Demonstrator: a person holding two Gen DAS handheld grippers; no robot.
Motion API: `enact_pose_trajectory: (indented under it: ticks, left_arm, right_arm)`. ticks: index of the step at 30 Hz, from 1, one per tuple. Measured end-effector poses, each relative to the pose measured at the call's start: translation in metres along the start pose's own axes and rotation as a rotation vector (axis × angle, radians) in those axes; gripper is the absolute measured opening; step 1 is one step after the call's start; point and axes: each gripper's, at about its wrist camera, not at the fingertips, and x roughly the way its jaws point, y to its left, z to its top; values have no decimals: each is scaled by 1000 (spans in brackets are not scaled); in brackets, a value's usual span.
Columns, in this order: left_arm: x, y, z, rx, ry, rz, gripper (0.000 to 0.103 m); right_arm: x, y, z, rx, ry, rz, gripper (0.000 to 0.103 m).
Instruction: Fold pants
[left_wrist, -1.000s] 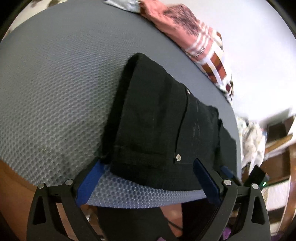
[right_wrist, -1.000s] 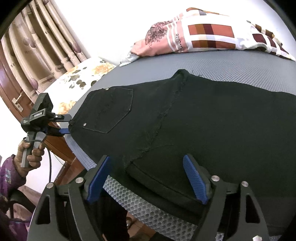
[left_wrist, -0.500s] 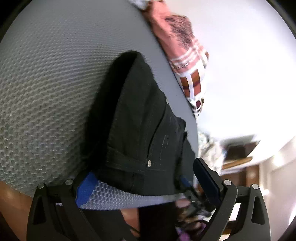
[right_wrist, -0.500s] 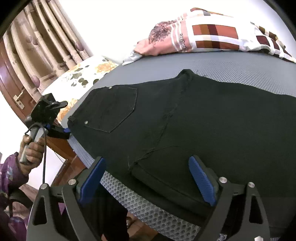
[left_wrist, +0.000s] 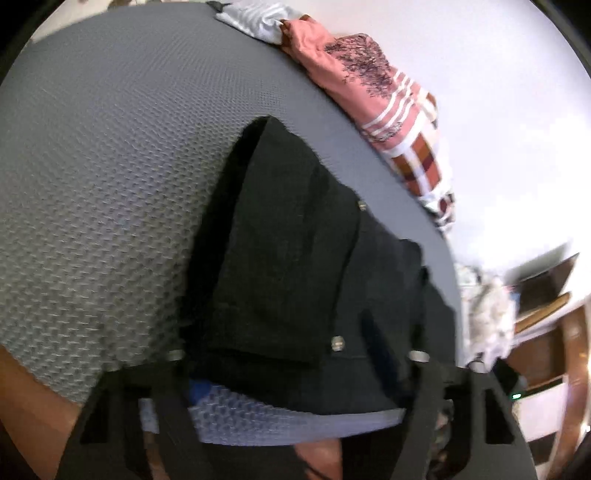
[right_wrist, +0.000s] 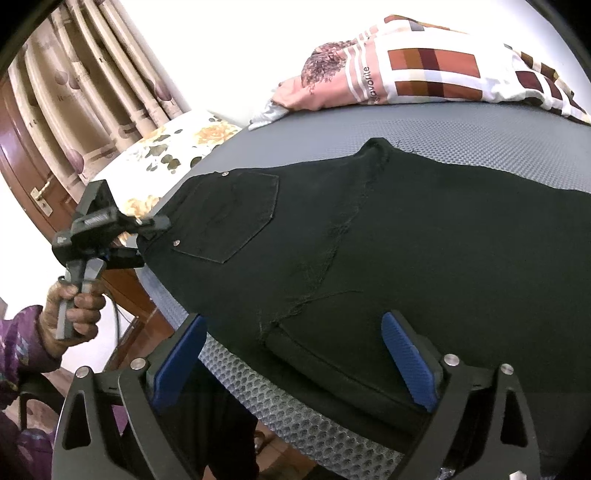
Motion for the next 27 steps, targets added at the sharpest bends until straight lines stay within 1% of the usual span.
enact_pose_trajectory:
  ticks: [1,4,5,7,9,11,15,19,27]
  left_arm:
    - [-1,3,-1,5,-2,32,38]
    - [-5,9,-4,3,-1,50,36]
    - [-8,7,-7,23,-2,77,35]
    - [-8,-7,-9,78,-14,127,31]
    - [-15,-28,-10,148,-46,153,28]
    - [-22,-44,-10,190,-78,156,28]
    - [-34,-84,-15,313,-137,178,28]
    - [-34,-116,-21,408,-159,202,28]
    - [-34,-157,-33,502,-177,204,28]
  right_arm:
    - [0,0,0,1,-1,3,94]
    - [1,1,0,-8,1,0,96]
    - [1,2,-1,-12,2,-3,97]
    - [1,3,-1,-14,3,-2,97]
    - [1,0,0,-6,0,9,97]
    - [0,-2,0,5,-4,23,97]
    - [-2,-5,1,20,-8,43,97]
    - [-3,-7,2,27,-11,56,97]
    - [-11,-22,3,102,-41,119,97]
